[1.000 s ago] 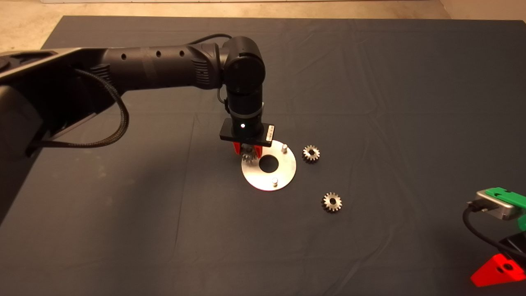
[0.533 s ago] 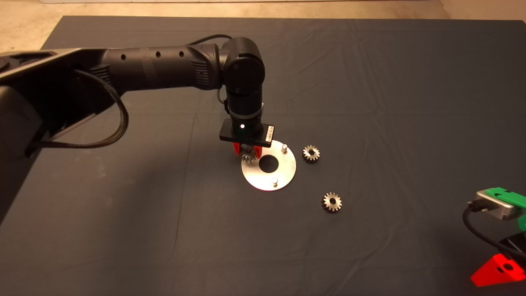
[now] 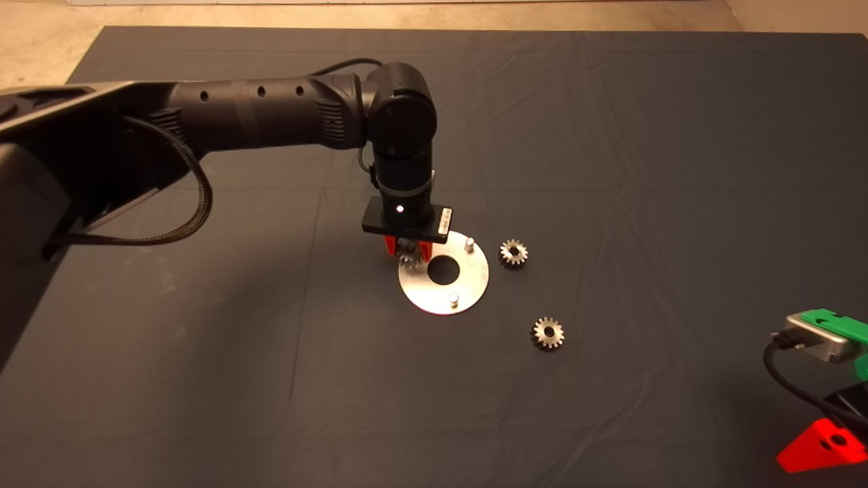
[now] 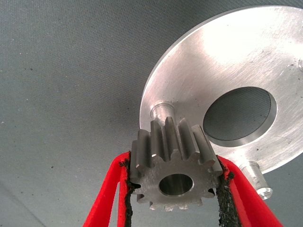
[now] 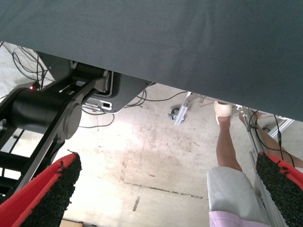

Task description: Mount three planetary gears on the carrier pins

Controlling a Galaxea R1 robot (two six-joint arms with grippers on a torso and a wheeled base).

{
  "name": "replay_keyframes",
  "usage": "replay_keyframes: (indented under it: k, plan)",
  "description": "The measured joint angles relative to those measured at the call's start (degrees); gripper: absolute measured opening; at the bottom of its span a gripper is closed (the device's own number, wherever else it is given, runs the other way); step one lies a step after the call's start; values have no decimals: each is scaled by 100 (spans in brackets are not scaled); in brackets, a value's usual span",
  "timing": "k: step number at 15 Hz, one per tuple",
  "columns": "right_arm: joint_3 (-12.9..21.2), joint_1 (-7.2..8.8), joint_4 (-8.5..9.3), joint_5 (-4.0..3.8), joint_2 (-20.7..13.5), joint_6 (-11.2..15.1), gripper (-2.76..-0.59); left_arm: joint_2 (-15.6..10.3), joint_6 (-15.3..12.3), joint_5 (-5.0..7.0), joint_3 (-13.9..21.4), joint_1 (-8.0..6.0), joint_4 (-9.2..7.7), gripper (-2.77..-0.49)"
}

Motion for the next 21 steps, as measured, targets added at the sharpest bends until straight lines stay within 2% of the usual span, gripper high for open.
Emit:
replay_keyframes:
  k: [2,11,12,21]
  plan:
    - [0,0,0,1,0,0,-61,0,101,0,-61,0,-29,-238]
    - [0,0,0,0,0,0,-61,-16,208,-20,-155,-11,-95,-238]
    - [0,0,0,0,0,-2,-61,-33,211,-50,-155,-11,-104,-238]
    - [0,-1,0,0,0,0,-61,-33,213,-40,-163,-15,-102,-238]
